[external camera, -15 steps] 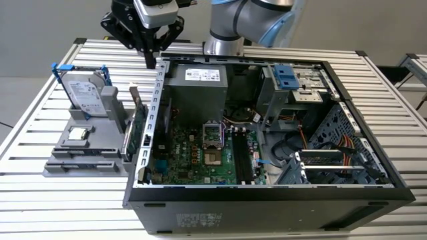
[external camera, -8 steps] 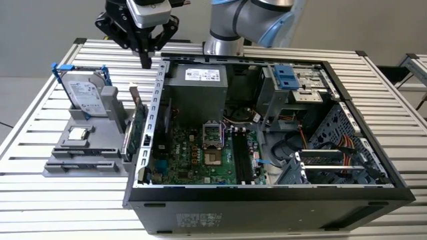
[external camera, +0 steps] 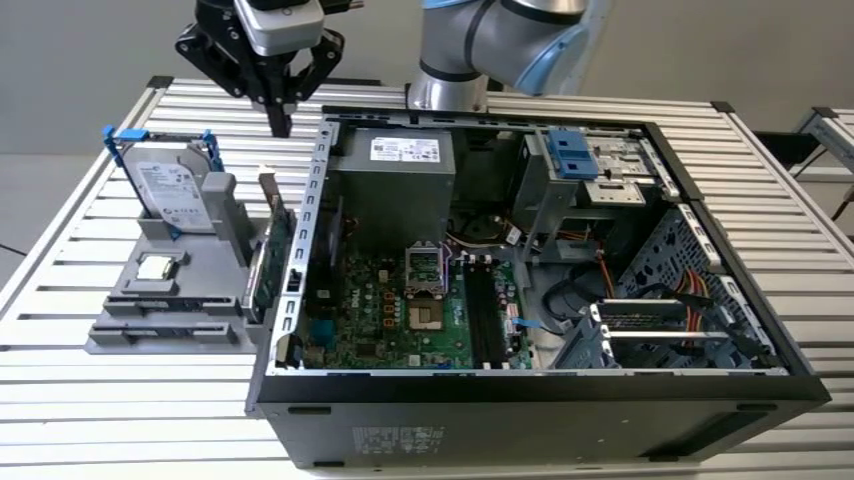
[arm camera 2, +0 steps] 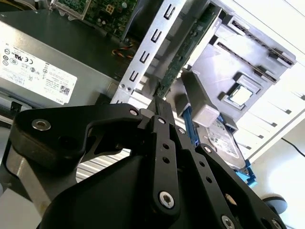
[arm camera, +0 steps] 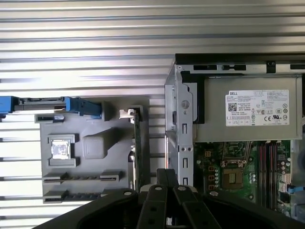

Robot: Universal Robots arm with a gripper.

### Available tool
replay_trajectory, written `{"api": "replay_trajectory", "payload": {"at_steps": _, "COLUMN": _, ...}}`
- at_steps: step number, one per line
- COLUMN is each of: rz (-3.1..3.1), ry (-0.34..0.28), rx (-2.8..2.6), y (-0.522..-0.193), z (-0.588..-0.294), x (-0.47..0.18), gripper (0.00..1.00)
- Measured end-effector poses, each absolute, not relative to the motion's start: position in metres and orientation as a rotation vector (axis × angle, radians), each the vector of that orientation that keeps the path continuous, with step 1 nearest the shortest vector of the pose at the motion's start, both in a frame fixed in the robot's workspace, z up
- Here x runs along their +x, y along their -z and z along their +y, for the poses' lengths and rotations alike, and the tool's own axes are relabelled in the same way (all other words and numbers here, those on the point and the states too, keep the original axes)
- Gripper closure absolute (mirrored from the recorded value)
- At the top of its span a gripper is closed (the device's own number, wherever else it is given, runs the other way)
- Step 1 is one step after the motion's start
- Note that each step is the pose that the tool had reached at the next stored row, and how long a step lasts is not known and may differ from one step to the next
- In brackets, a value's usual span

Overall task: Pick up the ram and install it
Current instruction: 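Reach for the ram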

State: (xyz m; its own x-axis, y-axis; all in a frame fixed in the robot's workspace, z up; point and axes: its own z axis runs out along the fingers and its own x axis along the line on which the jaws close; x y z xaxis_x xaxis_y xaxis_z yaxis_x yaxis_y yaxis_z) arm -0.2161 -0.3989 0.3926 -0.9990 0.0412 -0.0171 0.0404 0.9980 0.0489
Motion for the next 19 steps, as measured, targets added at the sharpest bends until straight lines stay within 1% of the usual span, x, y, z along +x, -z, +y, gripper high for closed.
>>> {"api": "replay_trajectory", "payload": {"at_steps": 19, "rz": 3.123, "ry": -0.076, "rx": 0.064, "y": -0.393, "z": -0.399, "x": -0.237, "gripper": 1.00}}
